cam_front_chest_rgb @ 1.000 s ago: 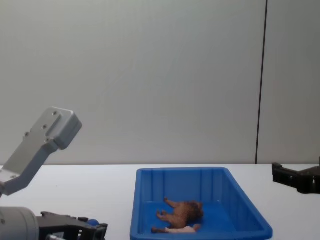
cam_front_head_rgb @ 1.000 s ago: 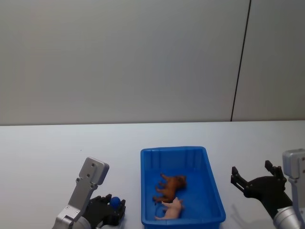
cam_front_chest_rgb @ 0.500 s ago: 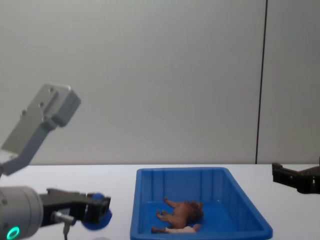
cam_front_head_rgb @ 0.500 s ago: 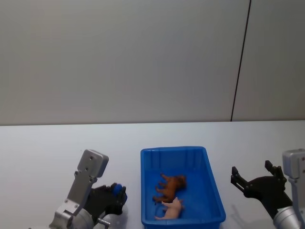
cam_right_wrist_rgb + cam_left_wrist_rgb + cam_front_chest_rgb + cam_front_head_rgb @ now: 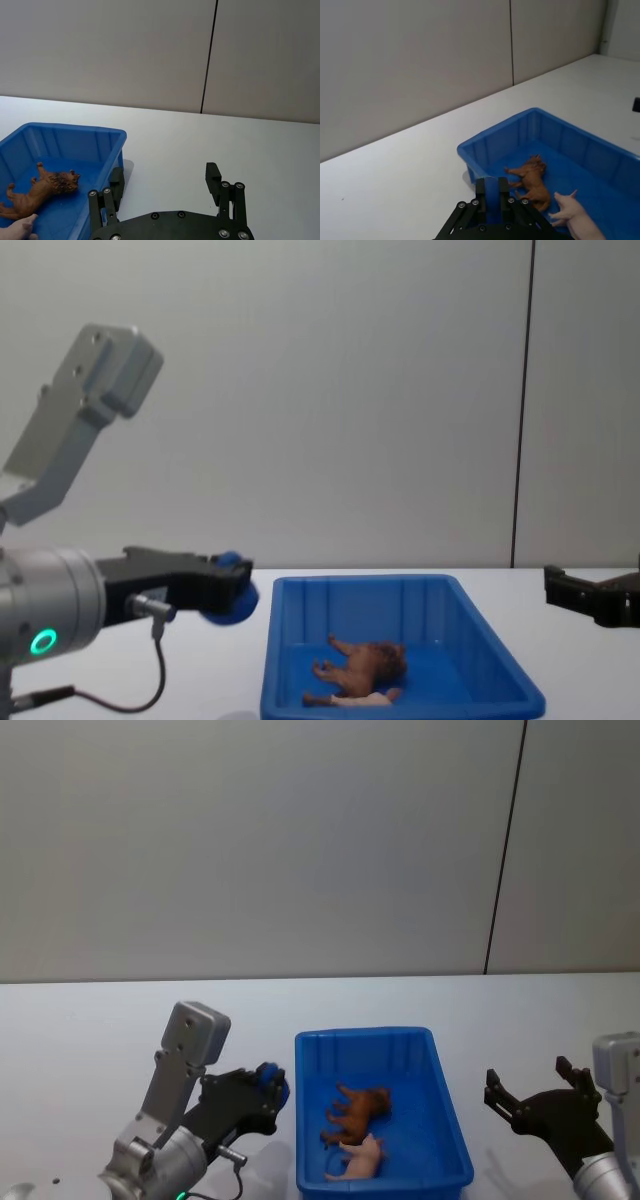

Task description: Pick up the two dolls from the table and place them into the box.

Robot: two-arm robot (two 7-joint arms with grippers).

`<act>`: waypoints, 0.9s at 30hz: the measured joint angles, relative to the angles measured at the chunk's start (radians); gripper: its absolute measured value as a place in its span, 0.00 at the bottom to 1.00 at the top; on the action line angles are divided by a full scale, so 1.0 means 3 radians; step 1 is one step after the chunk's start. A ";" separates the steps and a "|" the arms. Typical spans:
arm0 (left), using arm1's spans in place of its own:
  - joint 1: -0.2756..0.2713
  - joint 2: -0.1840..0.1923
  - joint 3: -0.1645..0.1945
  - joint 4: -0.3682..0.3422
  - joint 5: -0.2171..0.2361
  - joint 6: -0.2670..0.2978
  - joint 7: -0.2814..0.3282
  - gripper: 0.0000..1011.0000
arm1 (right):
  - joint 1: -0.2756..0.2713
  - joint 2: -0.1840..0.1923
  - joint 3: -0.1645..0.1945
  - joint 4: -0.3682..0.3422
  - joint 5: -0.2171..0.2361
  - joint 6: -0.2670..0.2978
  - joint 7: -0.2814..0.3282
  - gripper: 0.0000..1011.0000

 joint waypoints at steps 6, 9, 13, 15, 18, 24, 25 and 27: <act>-0.0043 -0.0022 -0.0001 -0.0007 -0.0045 -0.0093 -0.0223 0.11 | 0.0000 0.0000 0.0000 0.0000 0.0000 0.0000 0.0000 0.99; -0.0071 -0.0043 0.0003 0.0004 -0.0079 -0.0138 -0.0351 0.09 | 0.0000 0.0000 0.0000 0.0000 0.0000 0.0000 0.0000 0.99; -0.0114 -0.0081 0.0018 0.0041 -0.0131 -0.0194 -0.0534 0.11 | 0.0000 0.0000 0.0000 0.0000 0.0000 0.0000 0.0000 0.99; -0.0128 -0.0096 0.0025 0.0055 -0.0146 -0.0207 -0.0589 0.15 | 0.0000 0.0000 0.0000 0.0000 0.0000 0.0000 0.0000 0.99; -0.0159 -0.0127 0.0042 0.0085 -0.0173 -0.0240 -0.0699 0.23 | 0.0000 0.0000 0.0000 0.0000 0.0000 0.0000 0.0000 0.99; -0.0198 -0.0171 0.0063 0.0124 -0.0212 -0.0280 -0.0837 0.43 | 0.0000 0.0000 0.0000 0.0000 0.0000 0.0000 0.0000 0.99; -0.0202 -0.0175 0.0066 0.0128 -0.0215 -0.0284 -0.0850 0.45 | 0.0000 0.0000 0.0000 0.0000 0.0000 0.0000 0.0000 0.99; -0.0212 -0.0185 0.0071 0.0138 -0.0225 -0.0294 -0.0885 0.53 | 0.0000 0.0000 0.0000 0.0000 0.0000 0.0000 0.0000 0.99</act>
